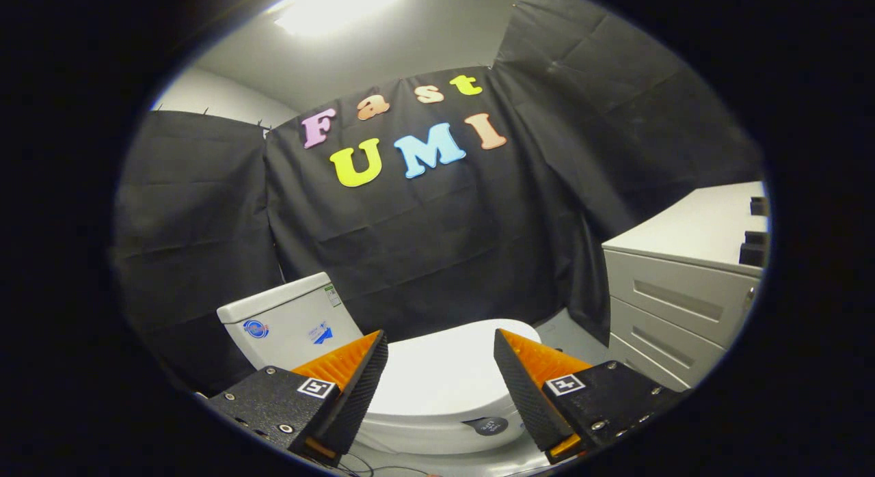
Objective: Open the toilet lid.
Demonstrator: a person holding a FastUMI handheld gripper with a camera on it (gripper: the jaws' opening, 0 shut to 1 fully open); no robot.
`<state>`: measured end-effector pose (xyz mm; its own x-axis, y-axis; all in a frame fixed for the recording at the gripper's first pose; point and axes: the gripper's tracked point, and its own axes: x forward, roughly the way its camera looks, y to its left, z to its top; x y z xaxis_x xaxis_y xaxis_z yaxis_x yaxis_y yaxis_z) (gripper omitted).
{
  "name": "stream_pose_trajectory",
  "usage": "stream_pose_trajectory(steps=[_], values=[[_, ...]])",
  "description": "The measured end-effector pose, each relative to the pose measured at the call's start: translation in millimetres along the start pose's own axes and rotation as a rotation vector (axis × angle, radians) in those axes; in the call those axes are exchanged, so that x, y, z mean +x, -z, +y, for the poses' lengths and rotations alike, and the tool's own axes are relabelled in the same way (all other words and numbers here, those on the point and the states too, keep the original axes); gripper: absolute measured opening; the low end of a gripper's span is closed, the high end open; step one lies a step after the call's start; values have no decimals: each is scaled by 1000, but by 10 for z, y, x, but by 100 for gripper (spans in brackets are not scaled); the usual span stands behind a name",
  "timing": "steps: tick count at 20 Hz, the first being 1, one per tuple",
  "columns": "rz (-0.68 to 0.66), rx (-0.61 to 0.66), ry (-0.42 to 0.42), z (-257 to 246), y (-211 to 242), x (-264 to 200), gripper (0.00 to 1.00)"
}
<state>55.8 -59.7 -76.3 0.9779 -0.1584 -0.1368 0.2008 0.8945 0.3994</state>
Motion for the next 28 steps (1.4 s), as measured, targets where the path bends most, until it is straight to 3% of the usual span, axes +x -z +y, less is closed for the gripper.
stream_pose_trajectory(steps=[6,22,28], values=[[90,201,58,-251,446,185,95],[279,480,276,-745,1361,311,94],[369,580,337,-799,1751,299,84]])
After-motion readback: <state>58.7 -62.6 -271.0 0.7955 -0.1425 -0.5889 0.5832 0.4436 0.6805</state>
